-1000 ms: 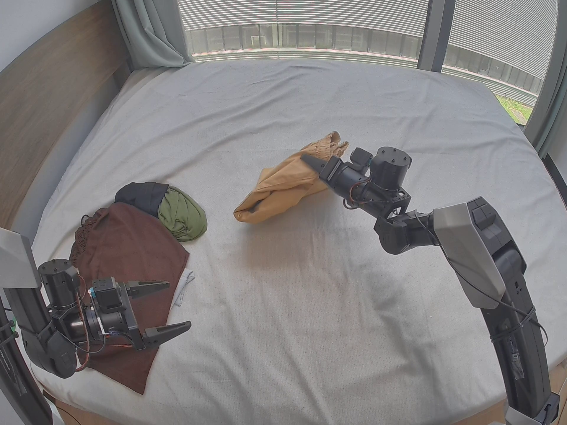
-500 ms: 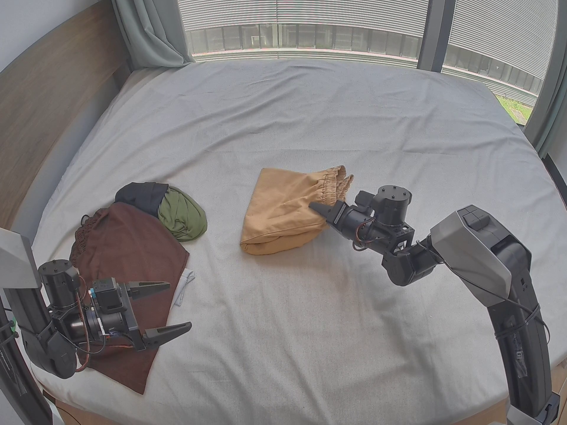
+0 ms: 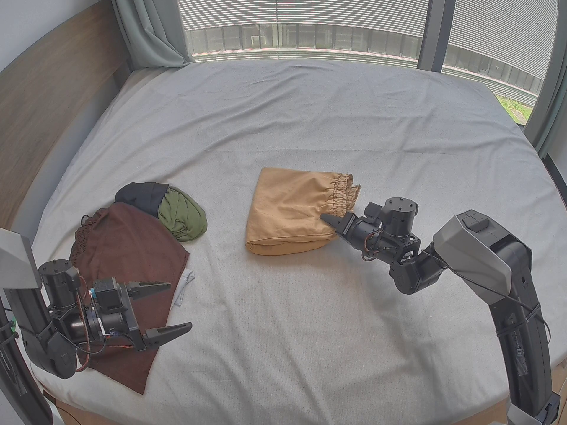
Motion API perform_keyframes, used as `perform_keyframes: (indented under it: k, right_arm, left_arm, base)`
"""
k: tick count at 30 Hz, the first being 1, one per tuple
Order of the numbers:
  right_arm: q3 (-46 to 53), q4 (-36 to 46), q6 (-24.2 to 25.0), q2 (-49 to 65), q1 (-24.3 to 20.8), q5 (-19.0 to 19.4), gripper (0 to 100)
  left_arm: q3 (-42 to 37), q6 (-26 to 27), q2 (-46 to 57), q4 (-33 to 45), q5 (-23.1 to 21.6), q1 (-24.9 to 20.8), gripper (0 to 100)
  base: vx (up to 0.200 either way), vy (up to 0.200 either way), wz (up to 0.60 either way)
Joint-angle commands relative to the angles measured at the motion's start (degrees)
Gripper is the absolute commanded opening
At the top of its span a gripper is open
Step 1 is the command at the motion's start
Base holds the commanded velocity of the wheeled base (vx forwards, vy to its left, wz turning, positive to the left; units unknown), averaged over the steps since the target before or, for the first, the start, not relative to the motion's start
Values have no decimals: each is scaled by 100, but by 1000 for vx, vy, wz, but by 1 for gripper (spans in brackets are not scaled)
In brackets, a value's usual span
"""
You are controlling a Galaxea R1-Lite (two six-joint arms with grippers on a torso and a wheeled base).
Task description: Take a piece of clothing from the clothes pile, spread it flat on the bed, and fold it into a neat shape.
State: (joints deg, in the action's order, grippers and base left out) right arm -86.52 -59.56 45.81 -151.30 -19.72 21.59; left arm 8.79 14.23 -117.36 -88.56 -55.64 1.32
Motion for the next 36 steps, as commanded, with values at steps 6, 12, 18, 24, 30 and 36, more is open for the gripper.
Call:
perform_keyframes:
  k: [6, 12, 18, 24, 30, 36]
  right_arm:
    - [12, 6, -2, -40, 21, -50, 0]
    - [21, -3, -160, -110, 30, -58, 100]
    - [372, -3, -547, -102, 100, -94, 100]
    - [1102, -425, -916, -5, 144, -94, 100]
    - [1893, -776, -925, 390, 127, -85, 100]
    - [2921, -1119, -934, 1006, -172, -85, 100]
  left_arm:
    - [9, 1, 2, -3, 0, 9, 100]
    - [0, 10, 11, -3, 0, 9, 100]
    - [0, 10, 38, -3, 0, 9, 100]
    - [26, 10, 46, -12, 0, 9, 100]
    - [18, 10, 46, -3, 9, 0, 100]
    - [53, 10, 46, -12, 9, 18, 100]
  base:
    - [0, 0, 0]
    - [0, 0, 0]
    - [0, 0, 0]
    - [0, 0, 0]
    - [0, 0, 0]
    - [0, 0, 0]
